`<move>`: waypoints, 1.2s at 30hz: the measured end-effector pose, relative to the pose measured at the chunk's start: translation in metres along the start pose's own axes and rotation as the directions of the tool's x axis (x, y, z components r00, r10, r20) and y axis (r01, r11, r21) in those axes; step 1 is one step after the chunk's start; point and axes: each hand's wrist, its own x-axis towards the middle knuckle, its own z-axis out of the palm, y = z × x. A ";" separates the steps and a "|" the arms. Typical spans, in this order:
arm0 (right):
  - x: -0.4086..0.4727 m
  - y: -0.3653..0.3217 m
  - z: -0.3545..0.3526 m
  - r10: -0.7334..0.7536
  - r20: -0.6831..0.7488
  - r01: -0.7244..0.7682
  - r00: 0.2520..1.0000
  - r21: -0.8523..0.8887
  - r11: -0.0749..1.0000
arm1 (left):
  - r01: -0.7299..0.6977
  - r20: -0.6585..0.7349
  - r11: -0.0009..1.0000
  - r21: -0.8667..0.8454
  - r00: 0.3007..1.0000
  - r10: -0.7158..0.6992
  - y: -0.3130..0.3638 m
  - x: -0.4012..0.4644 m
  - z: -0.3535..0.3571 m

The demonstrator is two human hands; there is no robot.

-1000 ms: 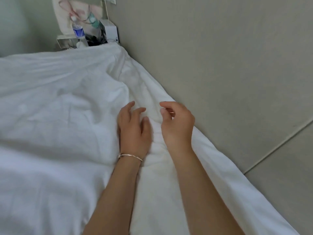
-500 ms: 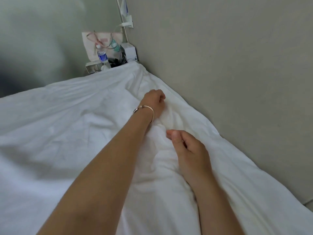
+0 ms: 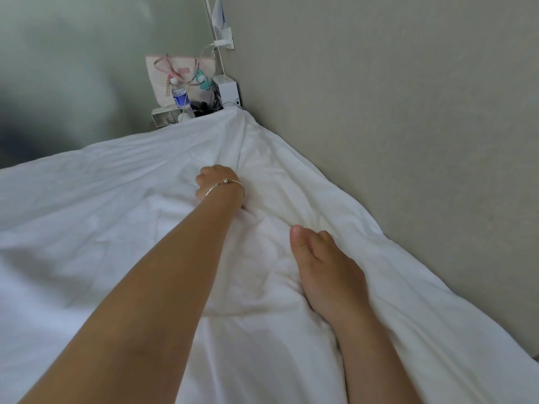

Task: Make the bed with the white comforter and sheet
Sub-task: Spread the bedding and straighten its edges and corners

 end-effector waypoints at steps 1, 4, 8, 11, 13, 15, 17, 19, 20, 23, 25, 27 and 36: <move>0.000 0.000 0.000 0.007 -0.012 -0.007 1.000 -0.019 1.000 | -0.017 0.029 1.000 0.003 0.999 0.017 -0.002 0.002 -0.001; 0.000 0.000 0.001 0.030 -0.034 -0.032 0.999 -0.058 0.998 | -0.042 0.000 0.997 -0.060 0.999 0.042 -0.006 0.002 -0.004; -0.001 0.000 0.003 0.036 -0.026 -0.038 0.999 -0.118 0.992 | -0.034 0.013 0.981 -0.192 0.999 0.037 -0.012 0.006 -0.009; 0.000 0.000 0.003 0.037 -0.028 -0.040 0.999 -0.113 0.993 | -0.140 0.023 0.965 -0.223 0.989 0.149 -0.011 0.005 -0.007; 0.000 0.000 0.004 0.033 -0.038 -0.037 0.999 -0.104 0.994 | -0.146 0.005 0.960 -0.240 0.988 0.152 -0.009 0.003 -0.004; 0.000 0.001 0.004 0.026 -0.054 -0.031 0.998 -0.103 0.994 | -0.154 -0.003 0.968 -0.198 0.988 0.156 -0.007 -0.002 -0.002; 0.000 0.001 0.004 0.024 -0.065 -0.030 0.998 -0.096 0.995 | -0.186 -0.020 0.965 -0.183 0.982 0.186 -0.009 -0.004 0.000; 0.000 0.000 0.004 0.026 -0.074 -0.032 0.997 -0.084 0.996 | -0.203 -0.026 0.954 -0.218 0.979 0.202 -0.010 -0.003 0.002; 0.000 0.001 0.004 0.025 -0.076 -0.031 0.997 -0.082 0.996 | -0.188 -0.020 0.954 -0.232 0.982 0.189 -0.011 -0.001 0.003; -0.001 0.001 0.005 0.025 -0.095 -0.031 0.995 -0.067 0.997 | -0.130 0.008 0.978 -0.166 0.991 0.133 -0.009 -0.004 0.004; 0.000 0.001 0.006 0.027 -0.108 -0.032 0.994 -0.049 0.998 | -0.096 0.003 0.987 -0.128 0.995 0.097 -0.008 -0.005 0.003; 0.000 0.001 0.006 0.038 -0.103 -0.039 0.994 0.000 0.999 | -0.033 0.033 0.989 -0.142 0.999 0.038 -0.007 -0.004 0.003; -0.002 0.012 -0.017 0.158 -0.349 -0.095 0.924 0.191 0.977 | -0.180 -0.026 0.838 -0.515 0.981 0.194 0.044 -0.011 -0.045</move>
